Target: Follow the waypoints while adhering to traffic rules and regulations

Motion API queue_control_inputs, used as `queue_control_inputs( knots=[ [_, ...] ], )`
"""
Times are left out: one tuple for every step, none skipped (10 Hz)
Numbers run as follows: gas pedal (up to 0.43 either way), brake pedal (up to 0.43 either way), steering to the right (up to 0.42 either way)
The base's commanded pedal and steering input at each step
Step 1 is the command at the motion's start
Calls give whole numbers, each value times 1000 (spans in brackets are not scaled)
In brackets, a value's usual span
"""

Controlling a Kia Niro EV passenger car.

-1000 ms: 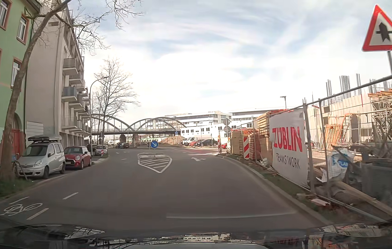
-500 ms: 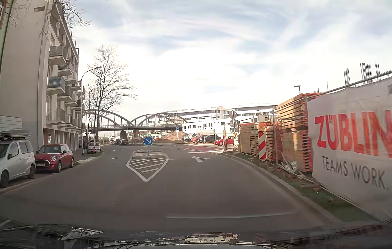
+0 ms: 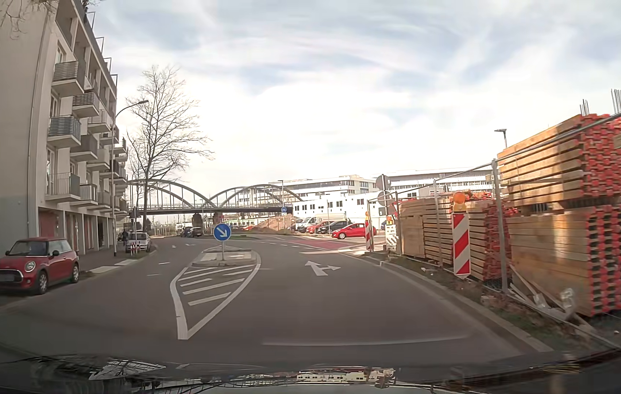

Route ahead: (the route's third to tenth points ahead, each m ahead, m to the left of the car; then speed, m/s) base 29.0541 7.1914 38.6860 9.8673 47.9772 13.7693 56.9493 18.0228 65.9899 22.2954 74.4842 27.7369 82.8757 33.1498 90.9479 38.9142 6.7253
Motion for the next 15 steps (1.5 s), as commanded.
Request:
queue_control_inputs(
  knots=[
    [67, 0, -17],
    [67, 0, -17],
    [67, 0, -17],
    [67, 0, -18],
    [67, 0, -22],
    [67, 0, -24],
    [67, 0, -25],
    [67, 0, -26],
    [67, 0, -29],
    [67, 0, -32],
    [67, 0, -34],
    [67, 0, -35],
    [67, 0, -37],
    [79, 0, -38],
    [79, 0, -39]
  ],
)
